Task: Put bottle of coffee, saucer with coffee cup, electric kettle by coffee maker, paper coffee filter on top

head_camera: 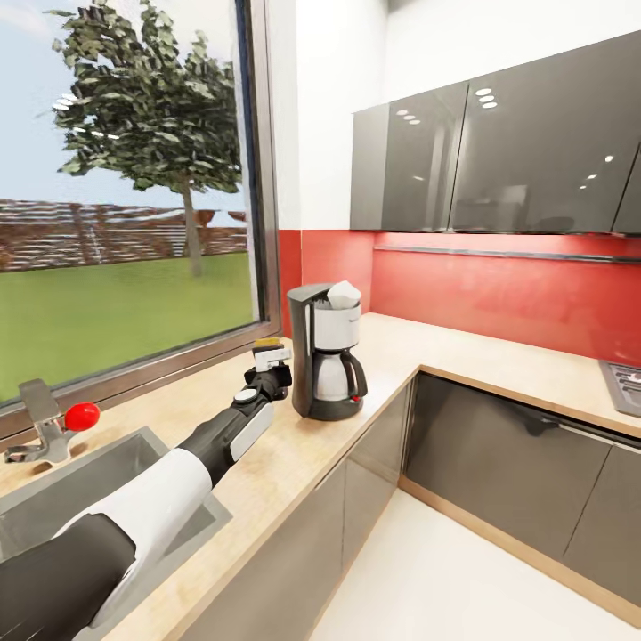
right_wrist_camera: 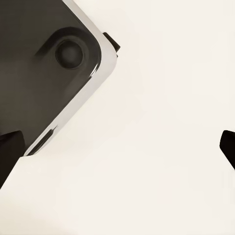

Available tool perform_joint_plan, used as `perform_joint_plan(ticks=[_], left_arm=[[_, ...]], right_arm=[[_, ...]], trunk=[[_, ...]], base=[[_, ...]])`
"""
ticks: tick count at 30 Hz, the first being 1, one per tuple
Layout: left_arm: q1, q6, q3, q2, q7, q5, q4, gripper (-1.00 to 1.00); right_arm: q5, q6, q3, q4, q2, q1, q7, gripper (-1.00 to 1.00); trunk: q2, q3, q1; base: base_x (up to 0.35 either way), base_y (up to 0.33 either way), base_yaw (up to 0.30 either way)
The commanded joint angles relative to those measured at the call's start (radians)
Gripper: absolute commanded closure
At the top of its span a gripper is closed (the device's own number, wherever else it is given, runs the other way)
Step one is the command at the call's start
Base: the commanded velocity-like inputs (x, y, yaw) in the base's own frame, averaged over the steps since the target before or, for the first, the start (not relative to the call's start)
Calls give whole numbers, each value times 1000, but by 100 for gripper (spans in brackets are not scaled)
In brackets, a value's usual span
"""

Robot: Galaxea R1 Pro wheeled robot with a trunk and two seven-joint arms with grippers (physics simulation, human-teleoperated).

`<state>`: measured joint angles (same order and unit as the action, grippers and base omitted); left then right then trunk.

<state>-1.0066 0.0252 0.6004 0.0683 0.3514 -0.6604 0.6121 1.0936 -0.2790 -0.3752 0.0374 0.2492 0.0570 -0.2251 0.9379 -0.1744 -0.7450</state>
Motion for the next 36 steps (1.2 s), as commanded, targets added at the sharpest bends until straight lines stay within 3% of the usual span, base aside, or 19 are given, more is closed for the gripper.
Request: perform_joint_plan(ticks=[1, 23, 36], left_arm=[[-1, 3, 6, -1, 7, -4, 2, 100], [-1, 4, 4, -1, 13, -4, 0, 100], [-1, 4, 5, -1, 14, -4, 3, 100]], right_arm=[[5, -3, -8, 3, 1, 1, -2, -100], [5, -3, -9, 3, 1, 1, -2, -100], [5, -3, -10, 3, 1, 1, -2, -100]], trunk=[[1, -1, 0], [1, -1, 0], [64, -30, -35]], base=[[2, -2, 0], [12, -23, 0], [0, 0, 0]])
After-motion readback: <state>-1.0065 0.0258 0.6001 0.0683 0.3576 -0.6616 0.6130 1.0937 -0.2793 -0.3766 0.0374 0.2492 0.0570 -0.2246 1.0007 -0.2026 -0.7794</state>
